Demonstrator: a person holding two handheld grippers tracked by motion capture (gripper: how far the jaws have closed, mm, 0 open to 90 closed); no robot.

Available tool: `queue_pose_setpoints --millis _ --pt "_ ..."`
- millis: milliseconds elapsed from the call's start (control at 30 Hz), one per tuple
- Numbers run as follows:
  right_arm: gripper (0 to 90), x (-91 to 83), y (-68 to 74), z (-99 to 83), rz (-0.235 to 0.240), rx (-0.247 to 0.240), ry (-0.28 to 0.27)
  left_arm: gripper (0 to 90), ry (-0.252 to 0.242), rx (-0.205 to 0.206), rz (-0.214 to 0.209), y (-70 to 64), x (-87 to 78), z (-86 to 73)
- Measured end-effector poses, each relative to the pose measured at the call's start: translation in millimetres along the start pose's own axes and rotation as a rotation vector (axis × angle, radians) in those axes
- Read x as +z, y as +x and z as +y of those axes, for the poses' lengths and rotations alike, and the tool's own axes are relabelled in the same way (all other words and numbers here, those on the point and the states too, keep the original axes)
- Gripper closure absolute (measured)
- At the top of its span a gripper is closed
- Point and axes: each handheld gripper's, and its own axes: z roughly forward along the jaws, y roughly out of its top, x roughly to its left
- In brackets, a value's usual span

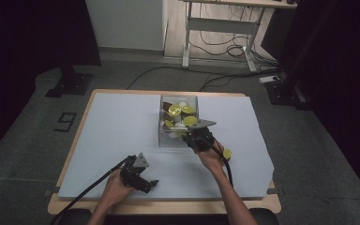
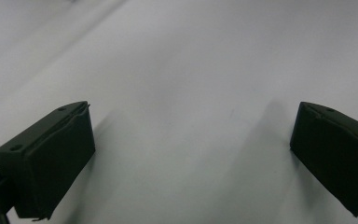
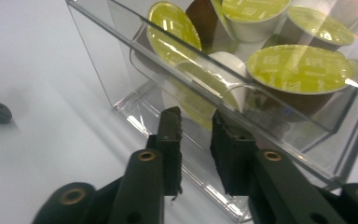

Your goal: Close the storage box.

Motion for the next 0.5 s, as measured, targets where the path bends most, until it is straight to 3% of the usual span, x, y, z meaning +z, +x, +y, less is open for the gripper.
queue_pose_setpoints --millis 500 --pt "43.4 -3.9 9.2 1.0 -0.037 -0.084 0.064 0.0 -0.001 -0.002 -0.002 0.2 0.0 -0.1"
